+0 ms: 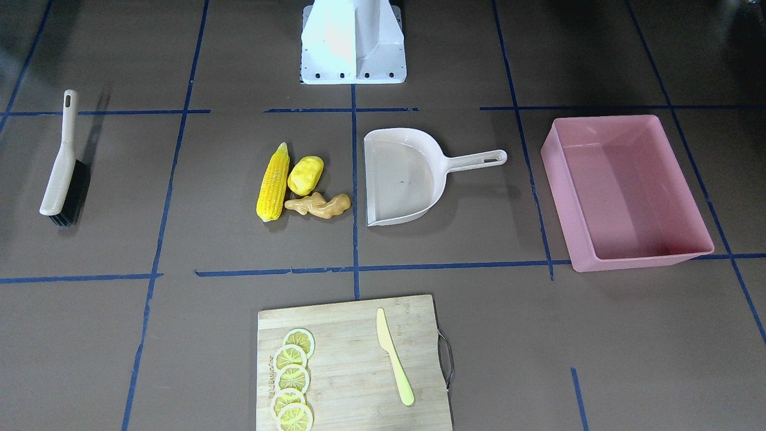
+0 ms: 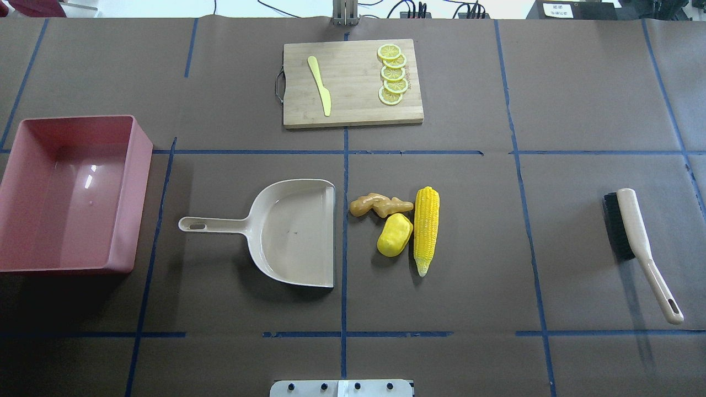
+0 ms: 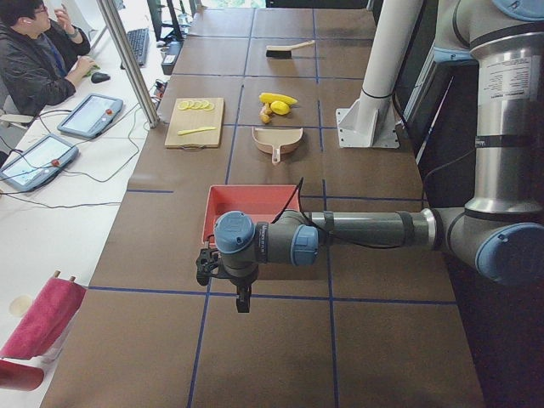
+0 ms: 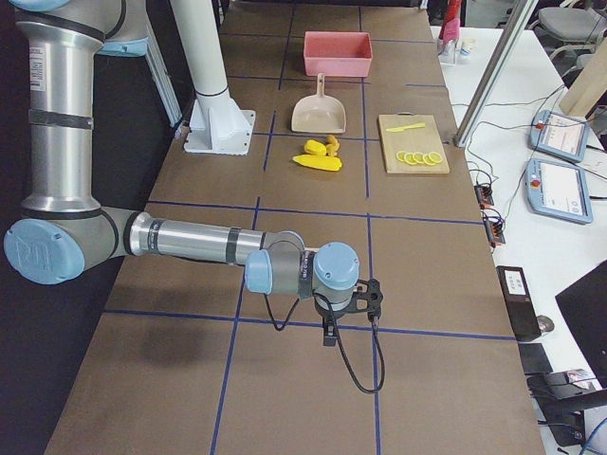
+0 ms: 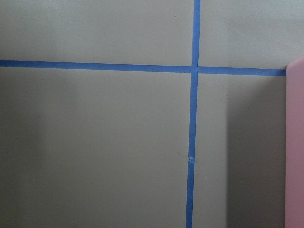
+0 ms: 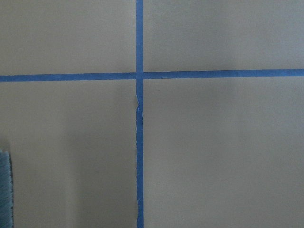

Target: Sweep and dump trash into bin

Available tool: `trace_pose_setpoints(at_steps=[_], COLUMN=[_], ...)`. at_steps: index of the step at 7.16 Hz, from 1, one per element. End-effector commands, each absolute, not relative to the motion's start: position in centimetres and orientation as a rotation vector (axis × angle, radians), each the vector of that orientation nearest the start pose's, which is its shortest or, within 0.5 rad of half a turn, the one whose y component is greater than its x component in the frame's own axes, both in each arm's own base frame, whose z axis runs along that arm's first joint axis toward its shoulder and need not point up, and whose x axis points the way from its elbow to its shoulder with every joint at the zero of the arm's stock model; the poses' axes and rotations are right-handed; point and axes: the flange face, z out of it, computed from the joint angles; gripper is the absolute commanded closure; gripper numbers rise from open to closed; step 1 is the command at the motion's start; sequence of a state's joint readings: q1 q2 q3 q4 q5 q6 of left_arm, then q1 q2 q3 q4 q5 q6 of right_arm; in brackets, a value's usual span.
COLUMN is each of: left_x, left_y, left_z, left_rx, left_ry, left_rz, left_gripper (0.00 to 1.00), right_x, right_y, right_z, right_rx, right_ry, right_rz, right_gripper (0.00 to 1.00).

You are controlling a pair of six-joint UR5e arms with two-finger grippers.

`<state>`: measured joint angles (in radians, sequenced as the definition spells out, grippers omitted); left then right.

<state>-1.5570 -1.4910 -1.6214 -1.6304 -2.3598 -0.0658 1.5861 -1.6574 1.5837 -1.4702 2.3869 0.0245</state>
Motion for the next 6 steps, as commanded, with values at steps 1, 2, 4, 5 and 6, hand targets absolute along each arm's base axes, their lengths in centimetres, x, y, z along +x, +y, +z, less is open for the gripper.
trace_pose_setpoints(at_steps=[1, 2, 4, 5, 6], left_x=[-5.62, -5.62, -5.62, -5.62, -5.62], left_y=[-46.08, -46.16, -46.18, -46.19, -46.19], left_z=[66.46, 66.39, 66.30, 66.28, 66.28], left_rx=[-0.002, -0.001, 0.004, 0.006, 0.006], left_ry=[0.790, 0.791, 0.791, 0.791, 0.791], left_rz=[-0.037, -0.037, -0.031, -0.029, -0.028], left_gripper=[0.00, 0.00, 0.00, 0.00, 0.00], right_x=[6.84, 6.85, 6.85, 6.85, 6.85], right_y=[-45.79, -45.64, -45.70, -45.70, -45.64], right_z=[67.73, 68.18, 68.19, 68.19, 68.19], right_rx=[0.027, 0.019, 0.018, 0.018, 0.018], right_ry=[-0.807, -0.806, -0.806, -0.806, -0.806], right_rz=[0.029, 0.033, 0.034, 0.034, 0.034], right_gripper=[0.00, 0.00, 0.00, 0.00, 0.00])
